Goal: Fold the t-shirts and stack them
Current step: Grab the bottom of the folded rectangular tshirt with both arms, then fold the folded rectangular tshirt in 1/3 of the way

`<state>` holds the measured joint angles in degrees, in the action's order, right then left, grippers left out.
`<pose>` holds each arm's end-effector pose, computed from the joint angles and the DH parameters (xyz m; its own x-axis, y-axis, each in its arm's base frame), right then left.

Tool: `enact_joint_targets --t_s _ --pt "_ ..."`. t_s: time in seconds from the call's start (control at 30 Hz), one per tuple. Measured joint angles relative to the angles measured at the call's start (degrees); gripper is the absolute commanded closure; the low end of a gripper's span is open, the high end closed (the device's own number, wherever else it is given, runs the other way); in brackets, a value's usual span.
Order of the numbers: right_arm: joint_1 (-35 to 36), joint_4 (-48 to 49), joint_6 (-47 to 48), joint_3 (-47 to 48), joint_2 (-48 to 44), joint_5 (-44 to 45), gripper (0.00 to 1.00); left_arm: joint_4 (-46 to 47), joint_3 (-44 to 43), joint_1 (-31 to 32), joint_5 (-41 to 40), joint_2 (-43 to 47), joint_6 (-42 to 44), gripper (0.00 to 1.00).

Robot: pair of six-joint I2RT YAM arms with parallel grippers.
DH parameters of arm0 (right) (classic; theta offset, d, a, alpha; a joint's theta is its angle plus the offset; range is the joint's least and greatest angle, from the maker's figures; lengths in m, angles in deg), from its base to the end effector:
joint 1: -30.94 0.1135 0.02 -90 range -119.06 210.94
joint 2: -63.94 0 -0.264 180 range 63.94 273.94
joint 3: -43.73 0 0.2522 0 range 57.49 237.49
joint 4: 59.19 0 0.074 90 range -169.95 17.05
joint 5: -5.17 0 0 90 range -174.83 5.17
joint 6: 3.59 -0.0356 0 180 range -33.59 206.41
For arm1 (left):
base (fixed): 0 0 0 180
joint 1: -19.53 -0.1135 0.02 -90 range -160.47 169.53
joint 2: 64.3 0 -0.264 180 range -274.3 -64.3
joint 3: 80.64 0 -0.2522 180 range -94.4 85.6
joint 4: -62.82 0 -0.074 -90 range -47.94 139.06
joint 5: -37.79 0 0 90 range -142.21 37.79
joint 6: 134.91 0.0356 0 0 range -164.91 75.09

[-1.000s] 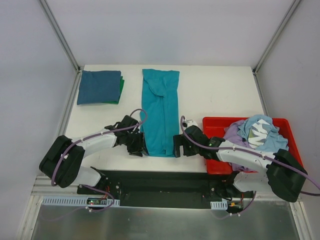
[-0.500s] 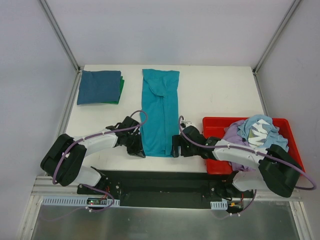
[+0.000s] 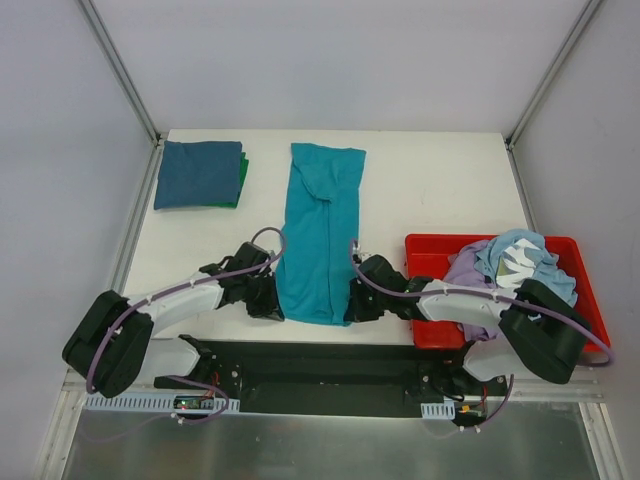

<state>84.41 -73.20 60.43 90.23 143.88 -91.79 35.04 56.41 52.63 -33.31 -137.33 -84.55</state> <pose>0.1503 0.2101 0.1539 -0.7650 -0.3022 -0.5688 -0.5688 0.7313 0.3765 0.1767 -0.1290 0.1484 -0.9679 -0.0895 -0.2347 0.0565 0.8329 -0.5506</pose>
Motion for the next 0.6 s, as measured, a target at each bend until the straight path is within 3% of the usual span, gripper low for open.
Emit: enact_joint_targets --t_s 0.37,0.6 --pt "3.15 -5.77 1.38 -1.05 -8.59 -5.29 1.00 -1.31 5.77 3.34 -0.57 21.79 -0.42 1.00" --pt "2.78 -12.55 4.83 4.66 -10.38 4.28 1.00 -2.32 -0.42 3.34 -6.97 17.25 0.46 1.00"
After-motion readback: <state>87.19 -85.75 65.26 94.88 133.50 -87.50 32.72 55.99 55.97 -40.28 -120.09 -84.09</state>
